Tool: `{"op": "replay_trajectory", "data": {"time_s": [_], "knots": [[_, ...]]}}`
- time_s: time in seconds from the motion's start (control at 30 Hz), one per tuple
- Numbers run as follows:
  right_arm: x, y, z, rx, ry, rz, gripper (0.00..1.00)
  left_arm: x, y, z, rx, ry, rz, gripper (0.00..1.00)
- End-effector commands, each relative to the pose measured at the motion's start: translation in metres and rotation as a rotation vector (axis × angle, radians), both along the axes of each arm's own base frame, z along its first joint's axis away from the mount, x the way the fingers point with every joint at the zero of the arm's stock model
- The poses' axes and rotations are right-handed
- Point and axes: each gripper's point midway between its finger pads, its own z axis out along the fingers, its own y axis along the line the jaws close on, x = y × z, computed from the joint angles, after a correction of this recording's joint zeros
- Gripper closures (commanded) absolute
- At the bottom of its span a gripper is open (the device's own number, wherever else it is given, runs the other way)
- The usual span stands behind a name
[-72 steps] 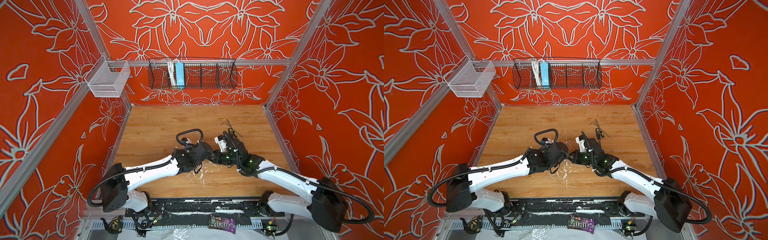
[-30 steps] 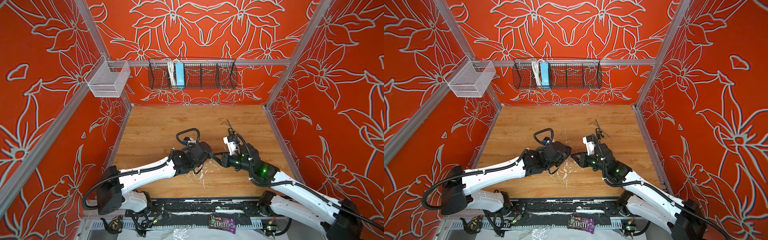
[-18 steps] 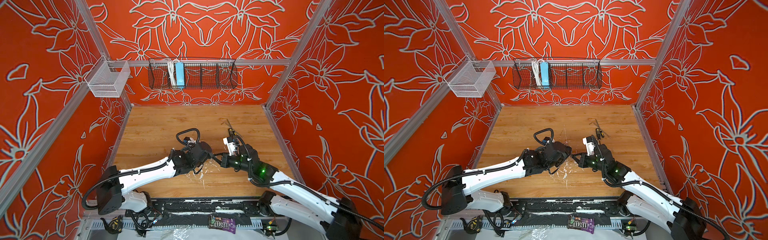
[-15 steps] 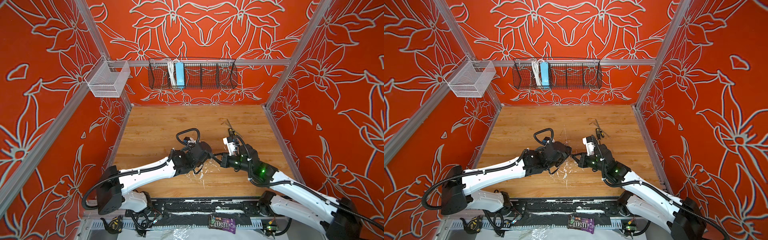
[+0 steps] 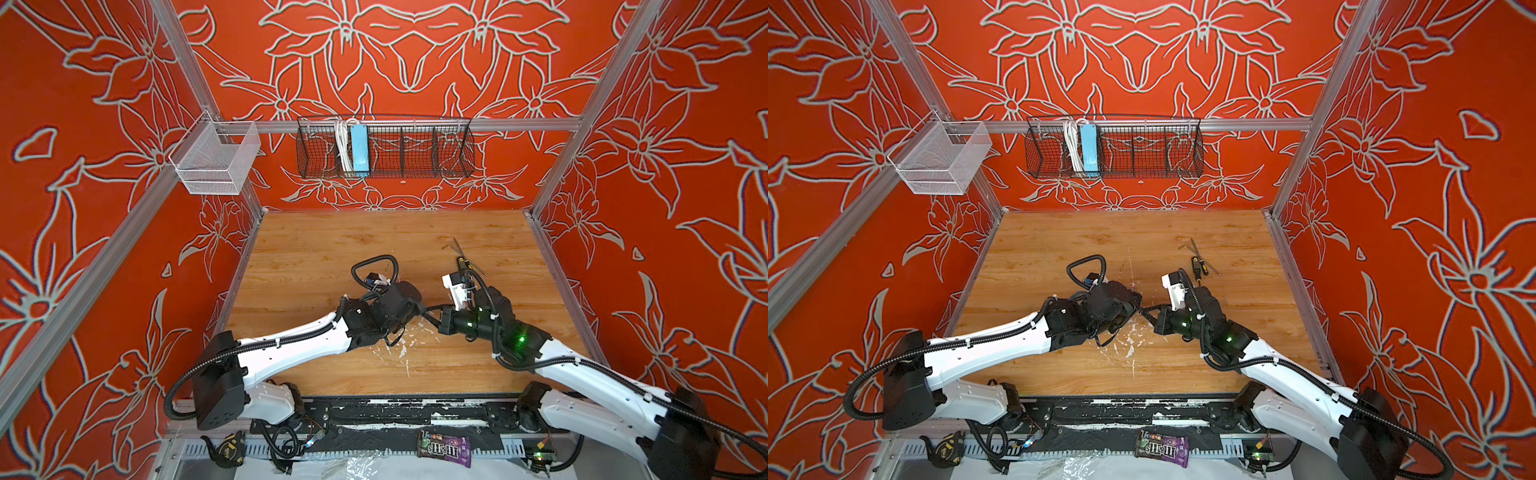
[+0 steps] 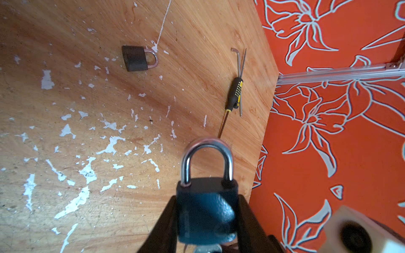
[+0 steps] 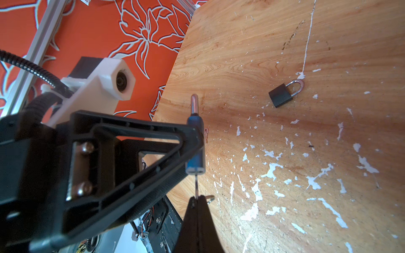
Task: Unlock with the key
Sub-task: 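Push the silver key deeper into the blue padlock's keyhole with the right gripper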
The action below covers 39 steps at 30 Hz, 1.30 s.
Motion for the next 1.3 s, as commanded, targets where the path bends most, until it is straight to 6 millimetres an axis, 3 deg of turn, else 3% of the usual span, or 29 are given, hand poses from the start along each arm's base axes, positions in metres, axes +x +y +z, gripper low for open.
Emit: {"op": "replay_trajectory", "data": {"time_s": [0.0,0.13,0.5,0.77,0.97,1.27], "knots": [[0.014,0.007,0.028,0.025,-0.109,-0.008,1.0,-0.014,-0.038,0.031,-0.147,-0.004,-0.136,1.0],[0.02,0.003,0.029,0.003,-0.135,-0.047,1.0,-0.021,-0.046,0.042,-0.167,-0.02,-0.173,1.0],[0.014,0.004,0.021,-0.003,-0.119,-0.016,1.0,-0.014,-0.025,0.042,-0.102,-0.069,-0.105,1.0],[0.007,0.008,0.016,0.008,-0.087,0.025,1.0,-0.008,-0.01,0.032,-0.037,-0.074,-0.037,1.0],[0.003,0.005,0.011,-0.017,-0.061,0.029,1.0,-0.002,-0.007,0.032,-0.017,-0.125,-0.028,1.0],[-0.008,0.001,0.011,0.002,0.021,0.027,0.87,0.005,-0.008,0.038,0.009,-0.208,-0.048,1.0]]}}
